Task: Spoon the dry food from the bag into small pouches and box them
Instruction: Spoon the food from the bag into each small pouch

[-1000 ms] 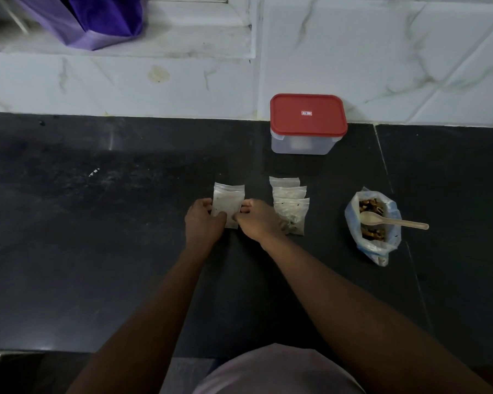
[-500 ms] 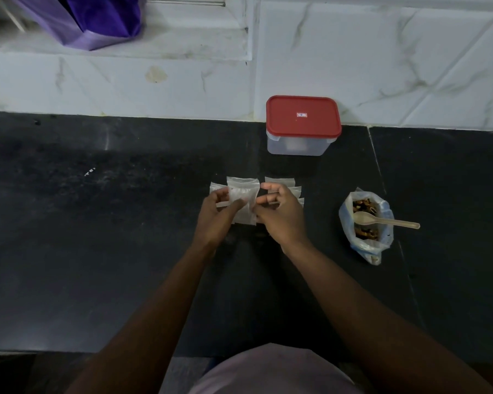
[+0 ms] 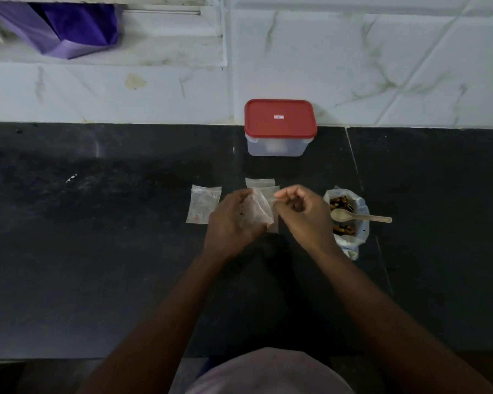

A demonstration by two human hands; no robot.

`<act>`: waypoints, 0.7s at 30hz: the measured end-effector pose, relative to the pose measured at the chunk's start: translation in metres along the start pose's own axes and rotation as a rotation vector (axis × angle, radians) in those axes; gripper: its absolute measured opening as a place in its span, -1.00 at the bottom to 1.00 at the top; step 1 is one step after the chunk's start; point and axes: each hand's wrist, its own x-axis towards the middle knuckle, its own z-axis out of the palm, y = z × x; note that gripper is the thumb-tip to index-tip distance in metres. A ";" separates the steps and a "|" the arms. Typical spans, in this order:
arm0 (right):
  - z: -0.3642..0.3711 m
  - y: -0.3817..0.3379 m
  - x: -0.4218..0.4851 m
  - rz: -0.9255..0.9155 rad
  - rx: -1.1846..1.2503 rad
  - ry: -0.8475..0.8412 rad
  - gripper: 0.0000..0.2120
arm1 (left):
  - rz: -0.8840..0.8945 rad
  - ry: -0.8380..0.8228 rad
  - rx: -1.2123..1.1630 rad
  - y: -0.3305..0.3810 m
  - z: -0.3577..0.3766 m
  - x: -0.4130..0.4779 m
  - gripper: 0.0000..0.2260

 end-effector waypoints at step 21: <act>-0.061 0.007 -0.011 0.262 -0.148 -0.165 -0.95 | 0.394 0.024 0.356 0.031 0.076 -0.010 -0.53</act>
